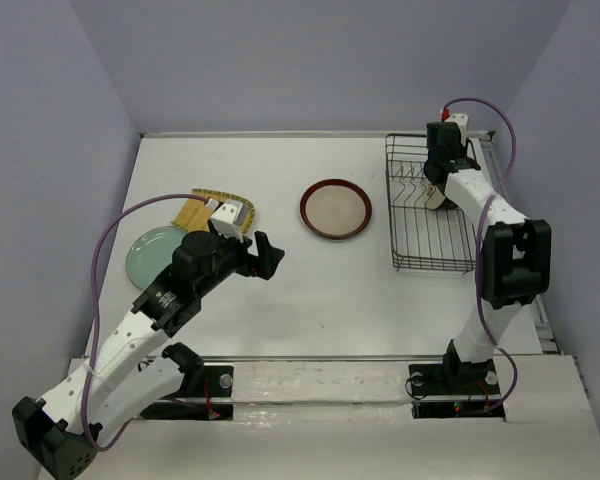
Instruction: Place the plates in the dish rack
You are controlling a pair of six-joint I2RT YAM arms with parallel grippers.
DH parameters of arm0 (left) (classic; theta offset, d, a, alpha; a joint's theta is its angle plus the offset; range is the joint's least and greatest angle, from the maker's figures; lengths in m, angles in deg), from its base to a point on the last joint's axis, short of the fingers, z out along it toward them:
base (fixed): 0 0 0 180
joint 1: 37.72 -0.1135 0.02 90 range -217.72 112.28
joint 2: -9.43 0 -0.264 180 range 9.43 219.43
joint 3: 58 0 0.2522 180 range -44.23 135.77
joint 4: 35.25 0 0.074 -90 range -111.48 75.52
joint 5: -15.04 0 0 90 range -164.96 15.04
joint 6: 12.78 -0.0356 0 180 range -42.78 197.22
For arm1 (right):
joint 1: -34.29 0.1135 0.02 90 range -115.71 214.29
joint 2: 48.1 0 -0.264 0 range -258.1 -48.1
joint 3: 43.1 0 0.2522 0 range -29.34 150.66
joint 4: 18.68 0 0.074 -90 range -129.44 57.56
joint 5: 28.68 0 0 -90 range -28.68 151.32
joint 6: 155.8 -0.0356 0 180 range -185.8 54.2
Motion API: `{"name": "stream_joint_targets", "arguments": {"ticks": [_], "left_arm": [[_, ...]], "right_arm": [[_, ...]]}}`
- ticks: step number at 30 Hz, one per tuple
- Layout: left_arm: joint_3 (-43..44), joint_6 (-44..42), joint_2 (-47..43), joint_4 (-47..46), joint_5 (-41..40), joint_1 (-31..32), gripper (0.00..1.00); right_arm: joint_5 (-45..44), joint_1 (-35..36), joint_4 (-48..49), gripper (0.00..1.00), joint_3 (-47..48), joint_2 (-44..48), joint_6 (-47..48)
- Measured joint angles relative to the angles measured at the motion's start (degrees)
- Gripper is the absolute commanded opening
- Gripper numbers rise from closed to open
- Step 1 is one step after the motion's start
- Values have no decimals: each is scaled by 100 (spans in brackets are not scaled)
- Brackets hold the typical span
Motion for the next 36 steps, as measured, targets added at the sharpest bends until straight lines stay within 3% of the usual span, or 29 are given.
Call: {"name": "stream_joint_targets", "arguments": {"ticks": [3, 6, 11, 15, 21, 27, 36], "left_arm": [[0, 15, 210, 9, 2, -2, 99], [0, 83, 426, 7, 48, -11, 99], [17, 304, 678, -13, 109, -13, 99], [52, 612, 1084, -168, 258, -15, 99], [50, 1423, 2000, -973, 348, -28, 96], [72, 2031, 3314, -1838, 103, -37, 93], [1086, 2341, 5045, -2315, -643, -96, 90]], "right_arm": [[101, 0, -92, 71, 22, -2, -136], [358, -2, -286, 80, 81, 37, -304], [1145, -2, -680, 81, -15, 636, -673], [2164, 61, -555, 84, -719, 2028, -1145], [3589, 933, 634, 84, -2688, 4072, -1958], [4717, 1322, 1220, 83, -4181, 4850, -2645], [5549, 1325, 1582, 83, -4677, 5473, -2935]]}}
